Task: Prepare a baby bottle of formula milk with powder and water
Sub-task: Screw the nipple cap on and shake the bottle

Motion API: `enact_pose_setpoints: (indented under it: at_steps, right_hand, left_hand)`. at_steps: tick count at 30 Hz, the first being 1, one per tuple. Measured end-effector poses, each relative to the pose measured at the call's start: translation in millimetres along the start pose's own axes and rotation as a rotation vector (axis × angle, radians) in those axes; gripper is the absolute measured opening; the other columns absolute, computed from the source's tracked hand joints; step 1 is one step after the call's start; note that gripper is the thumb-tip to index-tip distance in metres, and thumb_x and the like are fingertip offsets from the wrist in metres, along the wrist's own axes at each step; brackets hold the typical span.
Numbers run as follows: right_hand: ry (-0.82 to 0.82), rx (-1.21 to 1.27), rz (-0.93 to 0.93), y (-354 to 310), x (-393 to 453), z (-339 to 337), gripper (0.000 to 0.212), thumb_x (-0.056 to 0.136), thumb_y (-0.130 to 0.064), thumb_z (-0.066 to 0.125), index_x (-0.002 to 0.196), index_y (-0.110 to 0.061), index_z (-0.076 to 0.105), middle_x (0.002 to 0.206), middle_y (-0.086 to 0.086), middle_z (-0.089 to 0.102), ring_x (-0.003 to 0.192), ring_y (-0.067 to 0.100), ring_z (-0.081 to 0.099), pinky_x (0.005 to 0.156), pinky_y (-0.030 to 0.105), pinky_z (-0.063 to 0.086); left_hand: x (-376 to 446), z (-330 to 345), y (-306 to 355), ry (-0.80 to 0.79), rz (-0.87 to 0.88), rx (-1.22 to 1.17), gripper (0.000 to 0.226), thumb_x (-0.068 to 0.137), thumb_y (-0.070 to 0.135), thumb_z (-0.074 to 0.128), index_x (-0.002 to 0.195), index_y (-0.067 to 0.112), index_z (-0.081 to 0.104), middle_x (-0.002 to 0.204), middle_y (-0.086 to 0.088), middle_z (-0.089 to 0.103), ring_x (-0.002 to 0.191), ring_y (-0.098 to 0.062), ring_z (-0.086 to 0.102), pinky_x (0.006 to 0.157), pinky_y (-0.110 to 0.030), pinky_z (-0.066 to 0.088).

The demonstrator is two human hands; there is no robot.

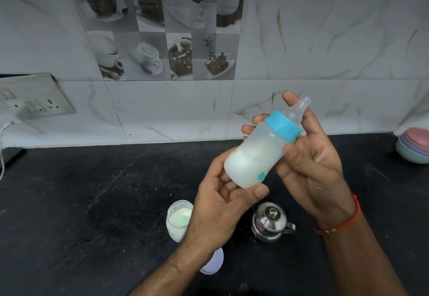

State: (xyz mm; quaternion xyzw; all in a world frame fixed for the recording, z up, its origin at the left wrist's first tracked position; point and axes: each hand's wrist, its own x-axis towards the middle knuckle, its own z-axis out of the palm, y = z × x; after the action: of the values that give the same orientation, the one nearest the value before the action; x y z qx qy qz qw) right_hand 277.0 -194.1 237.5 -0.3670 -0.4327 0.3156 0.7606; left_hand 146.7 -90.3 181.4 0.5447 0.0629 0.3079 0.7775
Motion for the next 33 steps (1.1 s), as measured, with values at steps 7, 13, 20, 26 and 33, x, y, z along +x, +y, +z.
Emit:
enact_pose_setpoints:
  at_steps: [7, 13, 20, 26, 33]
  right_hand:
    - [-0.062, -0.019, -0.007, -3, -1, -4, 0.079, 0.091, -0.013, 0.073, 0.157, -0.015, 0.030, 0.138, 0.020, 0.060, 0.140, 0.046, 0.048, 0.112, 0.047, 0.046]
    - [-0.011, -0.145, 0.054, 2, -1, -7, 0.066, 0.089, 0.006, 0.054, 0.151, -0.009, 0.037, 0.132, 0.015, 0.067, 0.133, 0.035, 0.057, 0.106, 0.039, 0.051]
    - [0.015, -0.238, 0.246, 15, 5, -16, 0.049, 0.097, -0.012, 0.049, 0.146, -0.005, 0.048, 0.135, 0.019, 0.065, 0.132, 0.031, 0.059, 0.108, 0.042, 0.051]
    - [0.078, -0.292, 0.285, 41, 9, -4, 0.034, 0.095, -0.020, 0.056, 0.128, -0.009, 0.062, 0.132, 0.011, 0.070, 0.127, 0.029, 0.064, 0.107, 0.043, 0.052]
    - [0.311, -0.470, 0.228, 83, 4, 18, 0.033, 0.087, -0.026, 0.069, 0.117, -0.014, 0.068, 0.113, 0.009, 0.076, 0.105, 0.025, 0.073, 0.091, 0.038, 0.059]
  left_hand:
    - [-1, -1, -7, -0.031, 0.005, 0.147, 0.064, 0.078, 0.006, 0.087, 0.132, 0.024, 0.060, 0.119, 0.001, 0.075, 0.103, -0.015, 0.073, 0.087, -0.027, 0.060]
    - [1, -4, -11, -0.056, 0.055, 0.324, 0.067, 0.082, 0.028, 0.085, 0.139, 0.040, 0.052, 0.123, 0.010, 0.070, 0.103, -0.014, 0.072, 0.090, -0.036, 0.062]
    - [13, -28, -21, -0.187, -0.131, 0.285, 0.054, 0.093, 0.027, 0.070, 0.144, 0.023, 0.054, 0.118, -0.004, 0.072, 0.099, -0.017, 0.069, 0.080, -0.032, 0.061]
    - [14, -48, -30, -0.167, -0.142, 0.279, 0.050, 0.097, 0.024, 0.067, 0.144, 0.016, 0.054, 0.110, -0.003, 0.072, 0.092, -0.018, 0.069, 0.078, -0.036, 0.061]
    - [2, -65, -63, 0.014, -0.028, 0.524, 0.055, 0.093, 0.042, 0.072, 0.144, 0.034, 0.052, 0.116, 0.007, 0.073, 0.093, -0.013, 0.069, 0.081, -0.043, 0.059]
